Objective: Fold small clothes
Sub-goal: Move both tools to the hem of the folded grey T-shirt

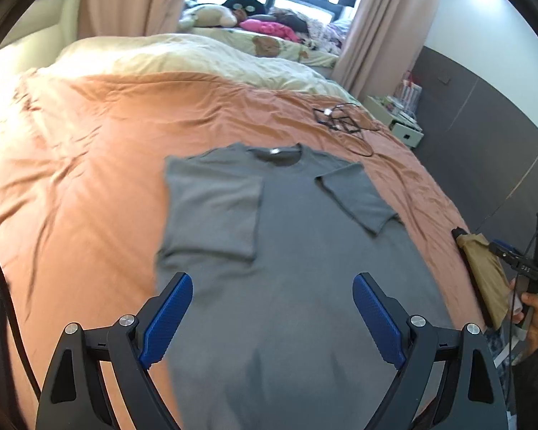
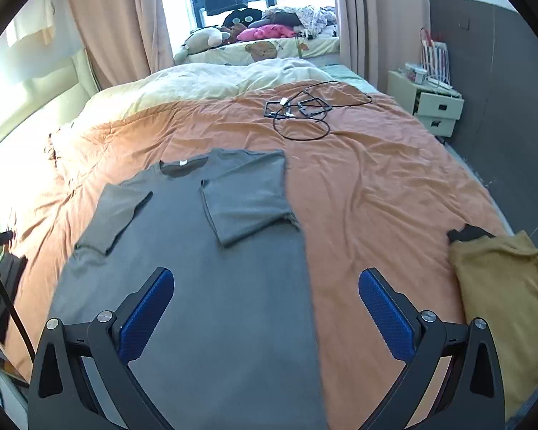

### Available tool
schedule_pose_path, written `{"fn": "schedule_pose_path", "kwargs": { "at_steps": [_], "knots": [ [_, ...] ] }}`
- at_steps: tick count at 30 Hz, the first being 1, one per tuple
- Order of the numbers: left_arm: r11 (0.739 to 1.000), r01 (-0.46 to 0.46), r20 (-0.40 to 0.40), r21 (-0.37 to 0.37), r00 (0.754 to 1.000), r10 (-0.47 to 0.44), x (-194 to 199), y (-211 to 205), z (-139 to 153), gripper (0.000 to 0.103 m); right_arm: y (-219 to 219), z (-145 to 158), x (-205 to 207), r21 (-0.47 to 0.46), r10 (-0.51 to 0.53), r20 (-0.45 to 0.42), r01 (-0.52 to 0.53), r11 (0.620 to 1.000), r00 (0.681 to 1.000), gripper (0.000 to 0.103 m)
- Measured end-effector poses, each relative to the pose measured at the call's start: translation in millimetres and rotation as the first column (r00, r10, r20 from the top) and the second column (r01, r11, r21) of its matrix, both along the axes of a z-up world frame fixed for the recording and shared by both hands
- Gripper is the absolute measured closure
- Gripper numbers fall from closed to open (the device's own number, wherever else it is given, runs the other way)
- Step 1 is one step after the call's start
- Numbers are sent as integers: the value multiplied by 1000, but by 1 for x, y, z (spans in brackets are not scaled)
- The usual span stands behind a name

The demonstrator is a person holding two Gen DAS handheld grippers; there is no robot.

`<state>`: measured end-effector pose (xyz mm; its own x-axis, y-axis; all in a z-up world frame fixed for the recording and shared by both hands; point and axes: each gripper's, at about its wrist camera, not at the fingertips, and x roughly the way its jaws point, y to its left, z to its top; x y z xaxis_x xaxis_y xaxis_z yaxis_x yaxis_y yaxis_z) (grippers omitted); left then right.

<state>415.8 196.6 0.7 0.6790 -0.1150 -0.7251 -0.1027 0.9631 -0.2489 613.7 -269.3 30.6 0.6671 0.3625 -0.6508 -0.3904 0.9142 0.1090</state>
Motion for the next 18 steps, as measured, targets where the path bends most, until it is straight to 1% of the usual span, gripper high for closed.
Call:
{"fn": "schedule_pose_path", "kwargs": {
  "at_steps": [1,3,8,13,15,17,18],
  "knots": [
    [1000,-20,4,20,1000,19,-13,5,-1,11,-5,-1,-9,3,5,3,-5,1000,1000,0],
    [998,-48,3,33,999,48,-33,12,-3,11,-14,-2,-25,3,2,9,-2,1000,1000,1],
    [997,-81,26,18,996,80,-85,26,-8,11,-32,-2,-56,17,-11,9,11,1000,1000,1],
    [995,-95,-4,2,995,95,-129,28,-28,12,-53,-11,-91,38,-16,-14,17,999,1000,1],
    [994,-106,-24,-5,994,106,-144,27,-40,17,-60,-15,-103,33,-20,-22,21,999,1000,1],
    [992,-121,-47,-29,992,120,-162,27,-56,26,-68,-19,-114,35,-26,-32,27,999,999,2],
    [991,-126,-53,-43,991,123,-169,28,-62,28,-72,-22,-118,46,-23,-44,25,999,999,7]
  ]
}}
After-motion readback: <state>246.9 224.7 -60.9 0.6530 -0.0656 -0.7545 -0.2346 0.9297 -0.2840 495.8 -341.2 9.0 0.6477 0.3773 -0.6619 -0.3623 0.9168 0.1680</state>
